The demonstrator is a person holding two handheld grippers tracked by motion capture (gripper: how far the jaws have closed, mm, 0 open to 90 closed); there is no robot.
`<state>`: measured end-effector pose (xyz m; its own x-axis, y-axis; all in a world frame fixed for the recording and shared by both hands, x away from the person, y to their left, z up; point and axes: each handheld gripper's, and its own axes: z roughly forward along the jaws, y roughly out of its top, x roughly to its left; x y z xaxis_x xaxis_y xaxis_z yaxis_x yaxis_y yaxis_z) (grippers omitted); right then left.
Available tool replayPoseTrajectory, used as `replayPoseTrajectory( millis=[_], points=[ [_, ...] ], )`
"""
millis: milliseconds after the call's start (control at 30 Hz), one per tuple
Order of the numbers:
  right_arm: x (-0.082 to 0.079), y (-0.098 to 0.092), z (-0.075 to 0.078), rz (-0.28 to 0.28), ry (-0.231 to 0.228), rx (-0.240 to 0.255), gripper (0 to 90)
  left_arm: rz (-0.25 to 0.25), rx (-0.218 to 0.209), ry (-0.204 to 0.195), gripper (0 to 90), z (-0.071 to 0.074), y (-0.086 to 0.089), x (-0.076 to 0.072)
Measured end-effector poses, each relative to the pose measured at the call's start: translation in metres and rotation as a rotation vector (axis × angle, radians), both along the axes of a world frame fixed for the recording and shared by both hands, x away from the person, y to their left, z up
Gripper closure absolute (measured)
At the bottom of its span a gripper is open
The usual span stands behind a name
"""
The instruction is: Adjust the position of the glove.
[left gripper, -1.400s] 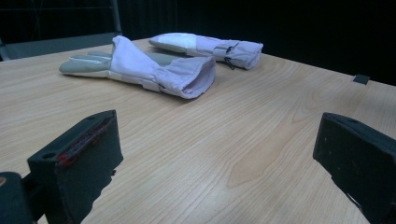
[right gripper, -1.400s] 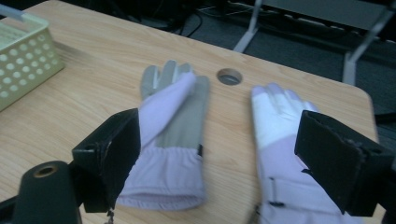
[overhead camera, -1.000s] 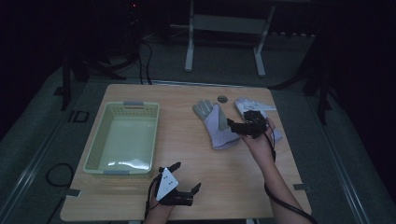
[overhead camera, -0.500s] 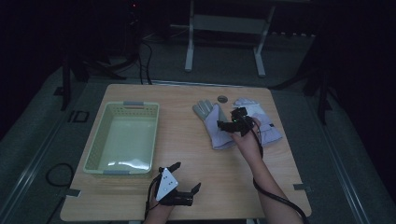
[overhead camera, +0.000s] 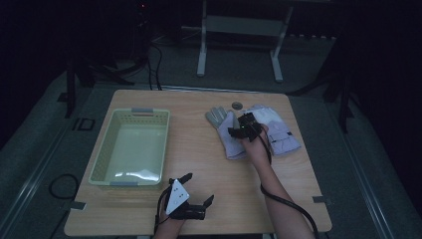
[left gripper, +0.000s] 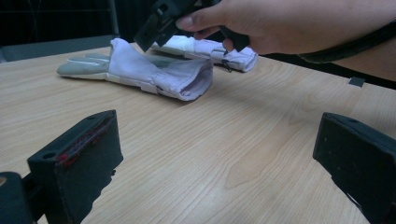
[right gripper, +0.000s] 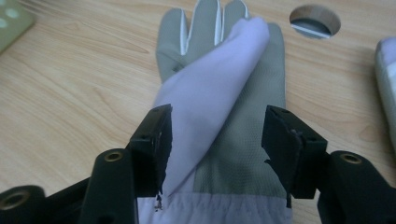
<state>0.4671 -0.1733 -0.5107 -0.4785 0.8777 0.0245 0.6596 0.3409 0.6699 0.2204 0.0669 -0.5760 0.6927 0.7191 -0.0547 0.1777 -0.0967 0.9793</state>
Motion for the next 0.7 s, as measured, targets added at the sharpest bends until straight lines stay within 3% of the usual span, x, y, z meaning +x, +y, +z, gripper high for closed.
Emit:
replayPoseTrajectory(
  millis=[233,433,533,700],
  points=[
    [0.014,0.001,-0.015,-0.016,0.043,-0.025,44.4,0.002,-0.001,0.0,1.2,0.0,0.0,-0.001],
    [0.02,-0.003,-0.027,-0.016,0.108,0.008,45.6,-0.001,0.019,-0.014,1.3,0.0,-0.002,-0.002],
    [0.02,0.001,-0.027,-0.014,0.115,-0.01,50.8,0.0,0.014,-0.009,1.2,0.0,-0.001,-0.002],
    [0.019,0.002,-0.027,-0.016,0.12,0.004,63.0,-0.001,0.013,-0.006,1.3,0.0,-0.001,-0.001]
  ],
)
